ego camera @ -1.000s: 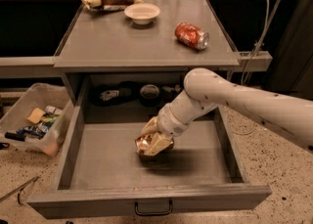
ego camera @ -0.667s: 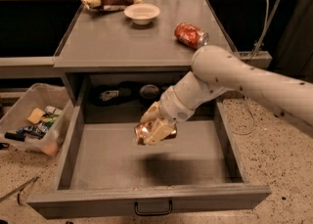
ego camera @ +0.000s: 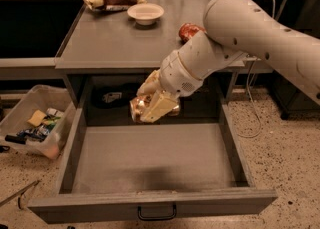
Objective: Pick orange can from top drawer and place on counter
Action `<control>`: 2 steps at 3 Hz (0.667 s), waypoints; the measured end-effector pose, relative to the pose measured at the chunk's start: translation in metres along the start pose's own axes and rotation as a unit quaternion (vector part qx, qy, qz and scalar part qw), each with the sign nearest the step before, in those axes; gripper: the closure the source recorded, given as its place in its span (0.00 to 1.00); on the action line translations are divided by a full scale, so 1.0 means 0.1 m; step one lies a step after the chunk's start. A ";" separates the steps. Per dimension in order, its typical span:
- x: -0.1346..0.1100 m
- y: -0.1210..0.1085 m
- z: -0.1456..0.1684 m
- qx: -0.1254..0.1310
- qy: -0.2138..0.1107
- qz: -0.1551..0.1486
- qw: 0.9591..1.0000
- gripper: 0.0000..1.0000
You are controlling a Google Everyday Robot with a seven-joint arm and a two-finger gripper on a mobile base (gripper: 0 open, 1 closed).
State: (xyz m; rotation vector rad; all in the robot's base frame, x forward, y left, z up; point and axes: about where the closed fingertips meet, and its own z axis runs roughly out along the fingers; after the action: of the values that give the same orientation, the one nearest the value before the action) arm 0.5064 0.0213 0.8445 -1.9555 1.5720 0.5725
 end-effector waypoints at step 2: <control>-0.56 -0.83 -0.31 0.056 0.022 -0.124 0.990 1.00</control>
Offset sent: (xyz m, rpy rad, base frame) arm 0.1392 0.0669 0.1685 -0.0118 -0.5459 0.2012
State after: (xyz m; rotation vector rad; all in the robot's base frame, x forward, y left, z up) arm 0.5741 0.0549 0.9171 -2.0496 1.3289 0.3344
